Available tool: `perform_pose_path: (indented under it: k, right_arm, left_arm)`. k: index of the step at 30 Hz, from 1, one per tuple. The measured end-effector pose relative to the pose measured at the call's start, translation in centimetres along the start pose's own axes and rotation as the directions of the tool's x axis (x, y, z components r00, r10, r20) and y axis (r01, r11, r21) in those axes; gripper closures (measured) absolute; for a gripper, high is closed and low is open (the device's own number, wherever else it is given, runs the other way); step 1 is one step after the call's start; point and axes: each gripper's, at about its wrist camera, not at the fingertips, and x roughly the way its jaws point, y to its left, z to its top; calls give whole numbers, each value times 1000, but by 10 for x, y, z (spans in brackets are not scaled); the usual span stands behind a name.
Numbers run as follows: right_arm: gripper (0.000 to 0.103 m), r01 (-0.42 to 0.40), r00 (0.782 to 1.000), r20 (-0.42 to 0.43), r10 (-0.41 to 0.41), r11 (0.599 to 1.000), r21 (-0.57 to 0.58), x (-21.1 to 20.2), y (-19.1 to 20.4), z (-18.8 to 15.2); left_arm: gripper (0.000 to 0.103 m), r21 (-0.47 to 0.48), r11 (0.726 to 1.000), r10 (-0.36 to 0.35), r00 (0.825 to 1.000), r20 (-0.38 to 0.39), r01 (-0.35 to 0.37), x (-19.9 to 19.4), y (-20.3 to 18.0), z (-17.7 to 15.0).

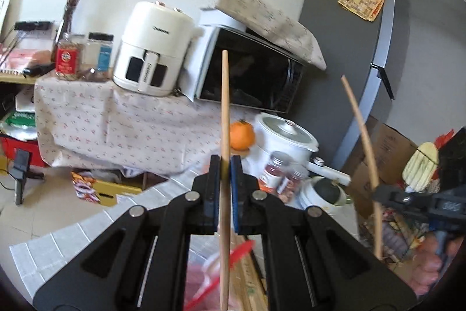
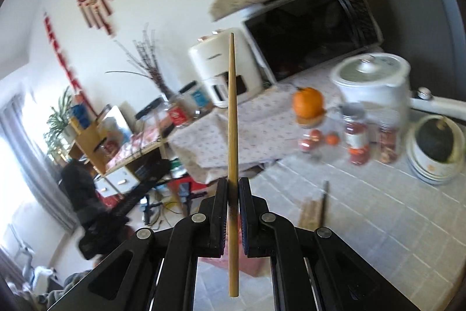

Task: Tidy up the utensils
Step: 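Lower the chopstick into the pink basket with the left gripper while the right gripper carries its chopstick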

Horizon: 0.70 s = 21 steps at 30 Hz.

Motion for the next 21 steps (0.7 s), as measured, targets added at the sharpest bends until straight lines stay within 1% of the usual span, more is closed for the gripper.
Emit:
perform_pose_path:
  k: [5,9,11,12,14,18,20,21]
  right_arm:
    - [96,-32,999,22,33,999,-26,15,23,-10]
    - [96,-56,998,12,56,998,-7,30,21,-14]
    - [96,-44,999,-1,44,999,-13,38,21,-17]
    - [96,-33,999,-8,33,999,-18,40,21,-17]
    - [96,-16,1000,-23,15,1000,-25,48,21,-19]
    - [95,-21,999,-35,19,999,-44,55,24,-22]
    - [95,-25,999,-42,23,998,-52,59,26,-24]
    - [96,-21,999,-49,18,998,-55,62,27,-25]
  left_arm:
    - [95,55,998,7,1000,28,-8,5,8,-20]
    - [95,80,997,-6,999,39,3,12,10,-36]
    - [95,125,992,18,999,38,-23,18,10,-46]
    - [95,145,989,34,999,31,-38,20,10,-51]
    - [95,153,987,47,999,10,-48,24,14,-59]
    - [95,153,987,60,998,-35,-54,25,16,-66]
    - [95,169,984,68,994,-87,-53,26,15,-68]
    - [92,168,985,65,989,-131,-42,28,15,-68]
